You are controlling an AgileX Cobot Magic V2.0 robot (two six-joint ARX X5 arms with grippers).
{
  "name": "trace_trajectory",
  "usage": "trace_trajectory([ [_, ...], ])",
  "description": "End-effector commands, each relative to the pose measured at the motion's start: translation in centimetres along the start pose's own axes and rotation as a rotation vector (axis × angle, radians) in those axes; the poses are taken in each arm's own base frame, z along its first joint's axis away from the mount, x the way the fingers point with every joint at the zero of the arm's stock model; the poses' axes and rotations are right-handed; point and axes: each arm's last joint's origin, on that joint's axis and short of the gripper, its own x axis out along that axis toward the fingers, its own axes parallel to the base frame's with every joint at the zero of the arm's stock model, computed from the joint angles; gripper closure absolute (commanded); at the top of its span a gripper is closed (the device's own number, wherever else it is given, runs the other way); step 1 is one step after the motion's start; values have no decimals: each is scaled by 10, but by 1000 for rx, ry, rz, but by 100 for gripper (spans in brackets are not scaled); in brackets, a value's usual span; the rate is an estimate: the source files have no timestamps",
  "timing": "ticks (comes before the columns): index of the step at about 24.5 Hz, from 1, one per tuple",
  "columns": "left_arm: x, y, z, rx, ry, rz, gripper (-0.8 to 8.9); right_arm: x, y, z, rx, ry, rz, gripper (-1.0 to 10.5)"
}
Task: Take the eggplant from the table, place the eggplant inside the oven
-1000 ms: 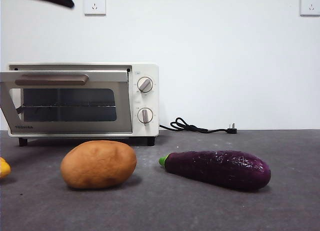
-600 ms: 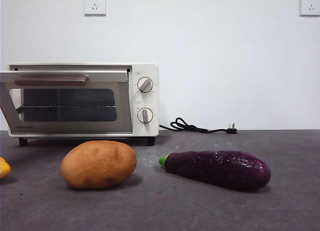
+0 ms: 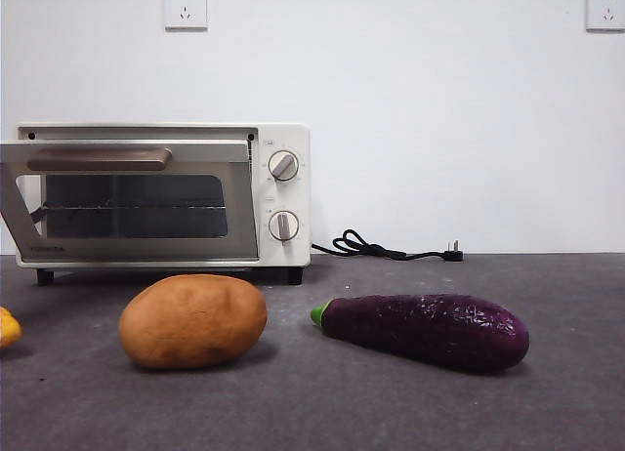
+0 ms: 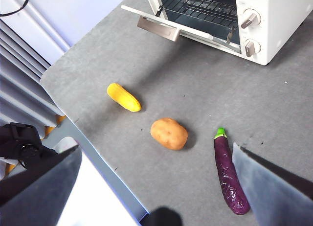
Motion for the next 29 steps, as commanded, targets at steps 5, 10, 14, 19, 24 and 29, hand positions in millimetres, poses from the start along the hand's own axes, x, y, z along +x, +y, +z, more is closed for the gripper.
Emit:
trace_trajectory([
  [5, 2, -5, -2, 1, -7, -100, 819, -1, -1, -1, -12, 9, -47, 381],
  [10, -1, -7, -1, -26, -17, -124, 819, 1, -4, -4, -14, 55, -115, 381],
  [14, -5, -11, 0, -22, -24, -139, 819, 7, -8, -4, -3, 89, -142, 381],
  [19, -17, -17, 1, -12, -40, -149, 819, 22, -18, -2, 24, 152, -164, 382],
  [24, -31, -19, 3, -5, -74, -145, 819, 46, -31, 0, 61, 249, -158, 384],
  [29, -43, -22, 2, -10, -85, -143, 819, 79, -43, 0, 80, 361, -143, 386],
])
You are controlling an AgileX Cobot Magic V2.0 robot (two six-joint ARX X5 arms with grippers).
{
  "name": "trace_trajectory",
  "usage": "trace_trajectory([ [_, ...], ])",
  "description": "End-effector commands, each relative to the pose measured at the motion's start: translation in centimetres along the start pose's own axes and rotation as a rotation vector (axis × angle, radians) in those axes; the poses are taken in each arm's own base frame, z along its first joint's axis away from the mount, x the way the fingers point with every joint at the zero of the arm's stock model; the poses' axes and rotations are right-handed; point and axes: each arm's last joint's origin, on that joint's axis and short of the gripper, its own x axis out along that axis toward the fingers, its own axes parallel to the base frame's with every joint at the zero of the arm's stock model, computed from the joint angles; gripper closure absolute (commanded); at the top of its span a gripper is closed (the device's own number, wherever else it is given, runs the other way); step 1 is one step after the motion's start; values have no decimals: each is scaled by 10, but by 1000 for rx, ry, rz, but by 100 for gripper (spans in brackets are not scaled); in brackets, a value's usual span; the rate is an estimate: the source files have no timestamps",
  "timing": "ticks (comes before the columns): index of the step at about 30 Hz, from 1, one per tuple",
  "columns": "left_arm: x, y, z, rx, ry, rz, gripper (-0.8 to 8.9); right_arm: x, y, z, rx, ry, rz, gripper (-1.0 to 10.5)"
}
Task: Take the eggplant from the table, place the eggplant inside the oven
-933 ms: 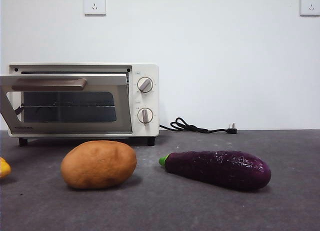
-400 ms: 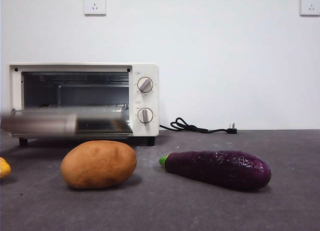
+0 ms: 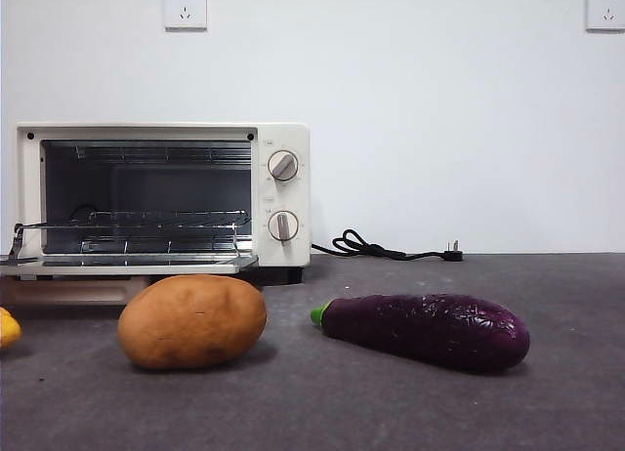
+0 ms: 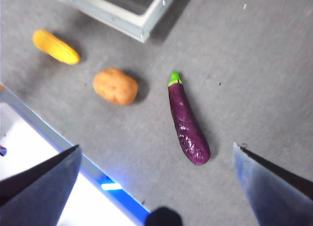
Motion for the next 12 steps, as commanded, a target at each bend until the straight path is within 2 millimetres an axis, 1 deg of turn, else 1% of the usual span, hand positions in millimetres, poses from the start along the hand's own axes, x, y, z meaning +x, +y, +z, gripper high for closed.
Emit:
trace_trajectory([
  [1, -4, -2, -2, -10, 0, -3, 819, 20, -2, 6, -14, 67, 3, 389],
  [7, -18, -7, -3, -5, -12, -1, 819, 67, -5, 14, -19, 229, -5, 402],
  [8, -20, -8, -3, -5, -14, -1, 819, 76, -5, 14, -23, 259, -8, 417],
  [12, -29, -11, -3, 0, -28, 1, 819, 108, -11, 7, -18, 371, -13, 416],
])
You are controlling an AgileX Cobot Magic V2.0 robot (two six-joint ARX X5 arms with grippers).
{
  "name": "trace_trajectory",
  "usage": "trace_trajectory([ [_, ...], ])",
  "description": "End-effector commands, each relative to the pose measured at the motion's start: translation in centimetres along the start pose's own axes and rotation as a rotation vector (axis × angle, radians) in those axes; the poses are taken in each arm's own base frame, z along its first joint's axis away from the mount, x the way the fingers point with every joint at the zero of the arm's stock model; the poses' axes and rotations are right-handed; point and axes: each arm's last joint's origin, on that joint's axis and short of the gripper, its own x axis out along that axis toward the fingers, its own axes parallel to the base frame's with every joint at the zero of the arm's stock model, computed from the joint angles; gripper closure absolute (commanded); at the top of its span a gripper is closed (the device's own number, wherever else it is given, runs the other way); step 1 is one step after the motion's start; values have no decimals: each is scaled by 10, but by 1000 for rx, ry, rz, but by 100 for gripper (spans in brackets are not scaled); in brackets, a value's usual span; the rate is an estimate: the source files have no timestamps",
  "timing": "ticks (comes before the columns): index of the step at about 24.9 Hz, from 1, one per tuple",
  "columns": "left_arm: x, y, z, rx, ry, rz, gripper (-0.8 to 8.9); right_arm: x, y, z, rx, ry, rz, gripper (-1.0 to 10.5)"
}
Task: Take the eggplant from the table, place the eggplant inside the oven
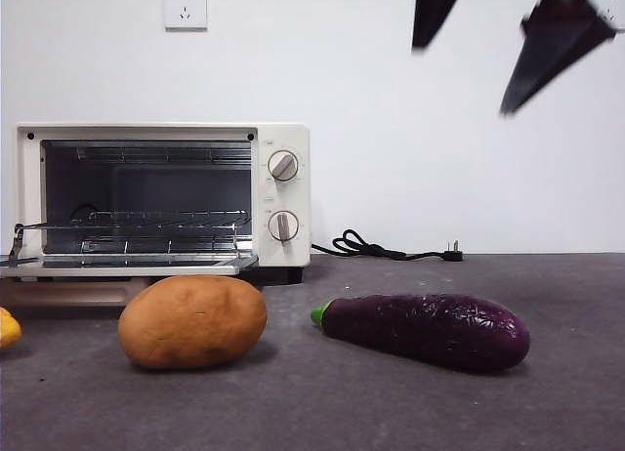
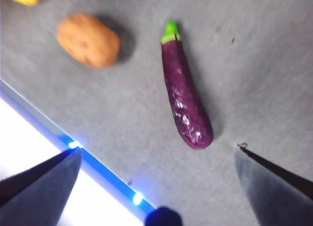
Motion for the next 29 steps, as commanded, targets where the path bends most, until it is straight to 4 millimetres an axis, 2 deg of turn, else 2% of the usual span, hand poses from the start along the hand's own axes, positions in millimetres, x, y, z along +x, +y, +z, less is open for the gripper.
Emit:
trace_trajectory([
  [1, -5, -2, -2, -5, -6, -1, 819, 27, -6, -1, 0, 95, 4, 416],
  [5, -13, -5, -1, 3, -28, 2, 819, 61, -15, -6, 20, 165, 10, 416],
  [10, -17, -6, -2, 5, -33, 2, 819, 93, -22, -19, 33, 198, 13, 416],
  [17, -17, -7, -3, -2, -16, 0, 819, 124, -30, -34, 48, 163, -19, 415],
  [22, -17, -7, -3, -2, -15, -1, 819, 137, -34, -32, 64, 159, -33, 420],
  [25, -17, -7, -4, -5, -7, -1, 819, 139, -35, -32, 62, 155, -36, 610],
  [27, -17, -7, -5, -7, -1, -2, 819, 138, -35, -32, 65, 157, -36, 614],
  [28, -16, -7, -5, -6, 0, -1, 819, 138, -34, -32, 66, 159, -36, 679],
  [29, -16, -6, -5, -6, 0, -1, 819, 138, -34, -32, 66, 159, -35, 792],
])
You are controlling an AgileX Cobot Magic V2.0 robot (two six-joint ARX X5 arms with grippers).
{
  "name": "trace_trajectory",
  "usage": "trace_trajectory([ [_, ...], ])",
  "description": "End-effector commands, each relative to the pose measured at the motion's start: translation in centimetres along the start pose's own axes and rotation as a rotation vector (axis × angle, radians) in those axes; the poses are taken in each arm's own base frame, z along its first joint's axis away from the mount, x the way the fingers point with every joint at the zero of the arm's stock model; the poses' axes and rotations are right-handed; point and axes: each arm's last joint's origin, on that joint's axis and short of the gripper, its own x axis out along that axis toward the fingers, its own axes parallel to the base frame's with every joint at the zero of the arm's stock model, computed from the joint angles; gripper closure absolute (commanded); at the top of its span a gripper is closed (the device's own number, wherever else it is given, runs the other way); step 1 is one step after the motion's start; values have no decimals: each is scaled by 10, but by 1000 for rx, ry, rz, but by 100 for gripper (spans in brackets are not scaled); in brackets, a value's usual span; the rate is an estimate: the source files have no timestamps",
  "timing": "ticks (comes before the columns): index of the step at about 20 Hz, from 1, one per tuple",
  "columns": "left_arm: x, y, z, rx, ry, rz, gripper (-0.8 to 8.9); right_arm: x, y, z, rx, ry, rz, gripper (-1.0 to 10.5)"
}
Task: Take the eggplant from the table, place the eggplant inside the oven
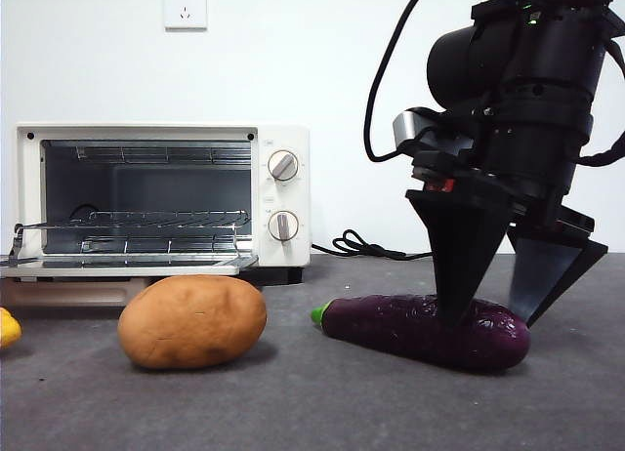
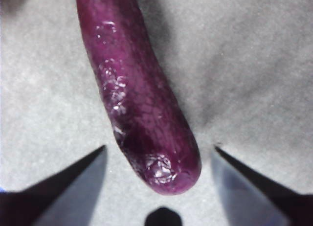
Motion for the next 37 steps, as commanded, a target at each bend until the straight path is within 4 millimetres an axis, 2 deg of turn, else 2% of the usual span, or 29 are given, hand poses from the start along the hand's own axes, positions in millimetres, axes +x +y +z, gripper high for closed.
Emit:
trace_trajectory([
  [1, 2, 0, -2, -8, 8, -2, 819, 6, 0, -3, 10, 22, 2, 845],
  [3, 3, 1, -2, -7, 10, -2, 819, 6, 0, -3, 11, 26, 3, 868],
  [5, 3, 1, -2, -7, 10, -2, 819, 6, 0, -4, 13, 33, 3, 962],
  [10, 5, 1, -3, -8, 15, 2, 819, -1, 1, -5, 28, 15, 6, 958],
  [12, 5, 2, -3, 3, 16, 8, 819, -20, 7, -8, 19, -43, 40, 958],
  [17, 4, 2, -3, 10, 20, 37, 819, -89, 26, -9, 22, -248, 181, 959],
  [20, 3, 2, -3, 9, 22, 37, 819, -105, 42, 0, -5, -290, 291, 959],
  [23, -2, 0, -3, 14, 8, 39, 819, -100, 61, 16, -24, -312, 341, 959],
  [27, -19, -6, -2, 18, -31, 54, 819, -75, 80, 50, -16, -269, 478, 959],
  [31, -42, -14, -8, 16, -36, 89, 819, -47, 84, 93, 60, -271, 589, 959],
  [37, -69, -25, -18, 12, -45, 91, 819, -26, 90, 160, 190, -306, 712, 959],
])
